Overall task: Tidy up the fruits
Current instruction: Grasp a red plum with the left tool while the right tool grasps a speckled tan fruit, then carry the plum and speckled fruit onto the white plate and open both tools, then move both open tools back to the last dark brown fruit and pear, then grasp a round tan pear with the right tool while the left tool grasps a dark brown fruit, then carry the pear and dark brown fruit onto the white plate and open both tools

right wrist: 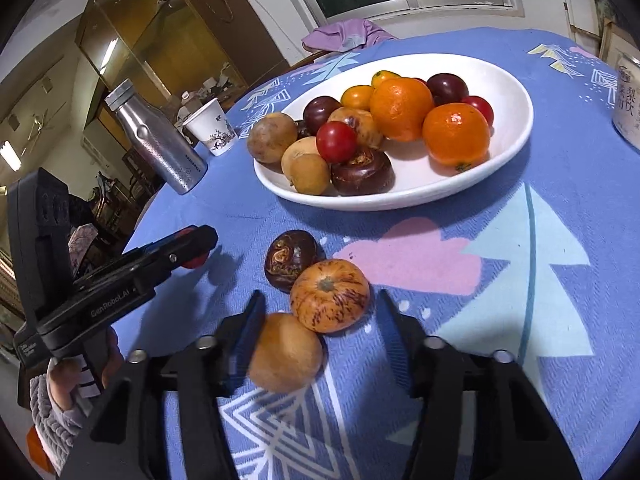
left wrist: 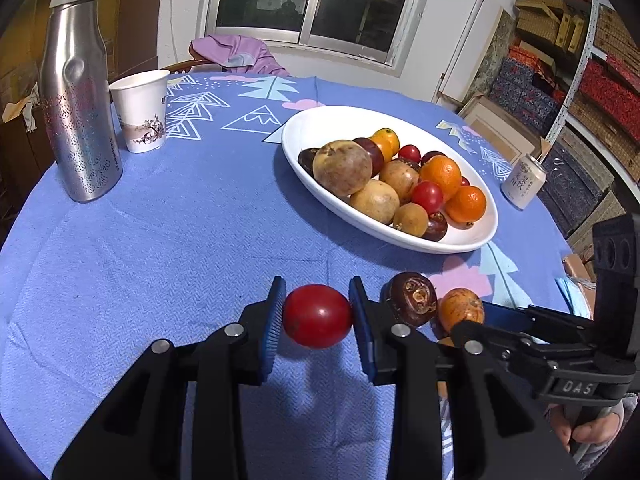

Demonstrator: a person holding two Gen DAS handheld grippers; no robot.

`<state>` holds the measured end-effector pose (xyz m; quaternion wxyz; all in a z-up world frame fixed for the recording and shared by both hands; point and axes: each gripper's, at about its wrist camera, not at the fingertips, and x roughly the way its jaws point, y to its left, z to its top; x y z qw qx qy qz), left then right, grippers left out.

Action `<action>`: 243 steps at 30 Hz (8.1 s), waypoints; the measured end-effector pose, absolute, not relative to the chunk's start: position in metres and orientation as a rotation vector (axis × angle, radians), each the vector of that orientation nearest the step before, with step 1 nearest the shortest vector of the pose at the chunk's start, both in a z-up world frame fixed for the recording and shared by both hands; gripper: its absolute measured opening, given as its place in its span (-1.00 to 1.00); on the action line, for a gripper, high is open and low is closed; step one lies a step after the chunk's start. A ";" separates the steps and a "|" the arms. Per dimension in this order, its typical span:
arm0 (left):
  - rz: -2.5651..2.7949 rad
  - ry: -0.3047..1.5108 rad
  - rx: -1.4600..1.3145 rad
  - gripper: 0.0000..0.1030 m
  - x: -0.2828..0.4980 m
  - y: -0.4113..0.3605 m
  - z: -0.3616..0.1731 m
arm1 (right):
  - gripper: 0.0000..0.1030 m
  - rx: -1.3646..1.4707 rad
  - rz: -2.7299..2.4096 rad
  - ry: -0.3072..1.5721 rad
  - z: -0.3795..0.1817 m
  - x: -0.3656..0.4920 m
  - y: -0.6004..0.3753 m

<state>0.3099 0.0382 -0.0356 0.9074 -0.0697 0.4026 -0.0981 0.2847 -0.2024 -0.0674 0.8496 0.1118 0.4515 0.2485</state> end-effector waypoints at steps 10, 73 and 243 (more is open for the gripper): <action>-0.218 0.866 -0.097 -0.38 0.310 0.026 -0.048 | -0.22 0.301 0.493 0.922 -0.059 0.282 -0.223; 0.113 0.668 -0.132 0.91 0.253 0.063 -0.018 | 0.93 -0.051 0.438 0.723 -0.046 0.212 -0.188; -0.164 1.087 0.071 -0.11 0.562 -0.036 -0.037 | -0.09 -0.005 0.175 1.050 -0.042 0.524 -0.202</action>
